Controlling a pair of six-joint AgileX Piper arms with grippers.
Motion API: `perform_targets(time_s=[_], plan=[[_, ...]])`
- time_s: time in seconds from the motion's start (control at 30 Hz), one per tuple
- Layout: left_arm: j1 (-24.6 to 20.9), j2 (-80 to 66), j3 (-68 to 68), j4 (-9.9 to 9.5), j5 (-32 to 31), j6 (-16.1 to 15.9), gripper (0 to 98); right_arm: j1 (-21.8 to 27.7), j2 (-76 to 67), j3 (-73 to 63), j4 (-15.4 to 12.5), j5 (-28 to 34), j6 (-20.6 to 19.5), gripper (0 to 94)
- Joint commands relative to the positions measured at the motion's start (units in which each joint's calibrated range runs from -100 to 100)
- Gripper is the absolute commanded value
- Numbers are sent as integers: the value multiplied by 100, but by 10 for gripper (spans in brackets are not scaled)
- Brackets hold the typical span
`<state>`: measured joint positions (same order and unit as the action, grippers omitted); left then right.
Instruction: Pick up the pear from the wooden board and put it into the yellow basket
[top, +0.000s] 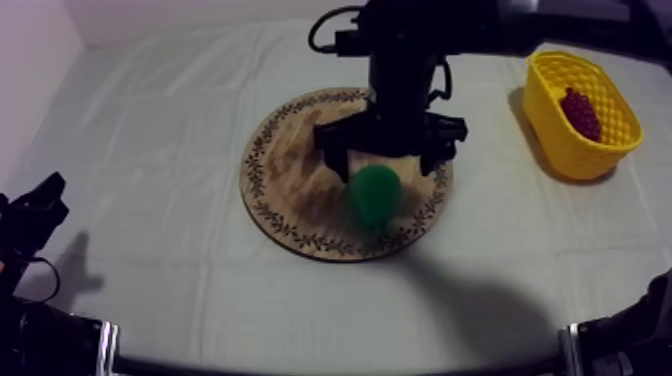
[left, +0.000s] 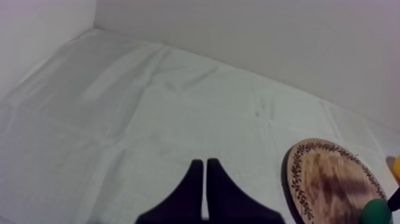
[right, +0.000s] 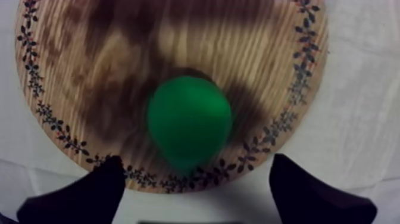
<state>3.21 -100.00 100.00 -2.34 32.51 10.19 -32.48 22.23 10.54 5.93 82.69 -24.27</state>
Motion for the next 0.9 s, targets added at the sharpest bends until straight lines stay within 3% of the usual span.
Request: perform_targets(time_s=[0.0, 0.57, 0.77, 0.87], plan=[[2, 0, 0, 2, -1, -1, 1, 14, 153, -24, -24, -89, 65, 911], [2, 0, 0, 2, -1, -1, 1, -18, 1009, -74, -69, -437, 233, 905], [2, 0, 0, 2, -1, -1, 1, 23, 1237, -242, -96, -474, 145, 838], [2, 0, 0, 2, -1, -1, 1, 41, 1288, -295, -114, -515, 111, 757]])
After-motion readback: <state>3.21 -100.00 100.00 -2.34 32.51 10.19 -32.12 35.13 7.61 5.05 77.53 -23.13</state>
